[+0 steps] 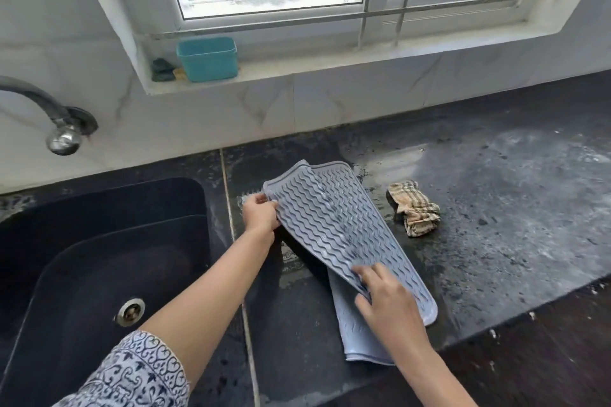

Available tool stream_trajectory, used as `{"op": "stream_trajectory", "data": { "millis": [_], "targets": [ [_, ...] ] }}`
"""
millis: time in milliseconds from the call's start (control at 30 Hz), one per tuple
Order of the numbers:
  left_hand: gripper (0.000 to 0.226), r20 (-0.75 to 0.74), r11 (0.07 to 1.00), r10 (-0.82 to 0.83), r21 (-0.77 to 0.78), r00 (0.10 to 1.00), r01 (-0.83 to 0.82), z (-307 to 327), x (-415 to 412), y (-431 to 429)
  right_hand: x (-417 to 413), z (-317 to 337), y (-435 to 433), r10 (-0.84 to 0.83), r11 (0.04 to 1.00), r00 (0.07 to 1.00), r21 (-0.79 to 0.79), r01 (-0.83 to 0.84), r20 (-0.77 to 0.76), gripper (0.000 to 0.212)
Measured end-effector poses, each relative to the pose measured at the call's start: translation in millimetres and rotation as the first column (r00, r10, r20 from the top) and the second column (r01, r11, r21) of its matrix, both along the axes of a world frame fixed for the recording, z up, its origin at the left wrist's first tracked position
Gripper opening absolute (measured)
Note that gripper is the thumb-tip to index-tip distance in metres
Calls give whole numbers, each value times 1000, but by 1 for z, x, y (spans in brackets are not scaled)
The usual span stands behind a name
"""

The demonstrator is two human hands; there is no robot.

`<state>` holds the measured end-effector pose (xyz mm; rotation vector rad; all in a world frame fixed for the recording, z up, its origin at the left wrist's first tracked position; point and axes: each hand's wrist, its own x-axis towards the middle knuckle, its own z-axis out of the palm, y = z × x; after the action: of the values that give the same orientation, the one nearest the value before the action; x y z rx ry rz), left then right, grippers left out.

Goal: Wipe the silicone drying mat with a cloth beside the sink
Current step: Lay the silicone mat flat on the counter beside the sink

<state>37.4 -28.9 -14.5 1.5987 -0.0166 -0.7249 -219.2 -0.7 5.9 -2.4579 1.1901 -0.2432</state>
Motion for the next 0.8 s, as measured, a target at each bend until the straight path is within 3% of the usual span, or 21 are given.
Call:
{"op": "stream_trajectory", "data": {
  "millis": [100, 167, 467, 600, 700, 800],
  "targets": [
    [14, 233, 997, -40, 76, 972, 23, 4, 21, 6, 25, 13, 10, 94, 996, 996, 5, -94, 12, 33],
    [14, 309, 993, -61, 112, 949, 28, 5, 39, 10, 45, 18, 21, 156, 988, 988, 5, -156, 17, 29],
    [18, 448, 951, -205, 301, 870, 69, 5, 89, 18, 131, 6, 66, 301, 954, 944, 44, -298, -133, 21],
    [25, 484, 935, -259, 343, 836, 92, 2, 84, 24, 141, -2, 78, 428, 904, 871, 123, -410, -242, 17],
    [38, 603, 933, -295, 350, 741, 87, -3, 66, 28, 121, -1, 72, 401, 910, 903, 182, -373, -155, 27],
    [35, 644, 896, -426, 401, 635, 194, -14, 27, 23, 79, -1, 31, 241, 959, 967, 175, -225, -79, 41]
  ]
}}
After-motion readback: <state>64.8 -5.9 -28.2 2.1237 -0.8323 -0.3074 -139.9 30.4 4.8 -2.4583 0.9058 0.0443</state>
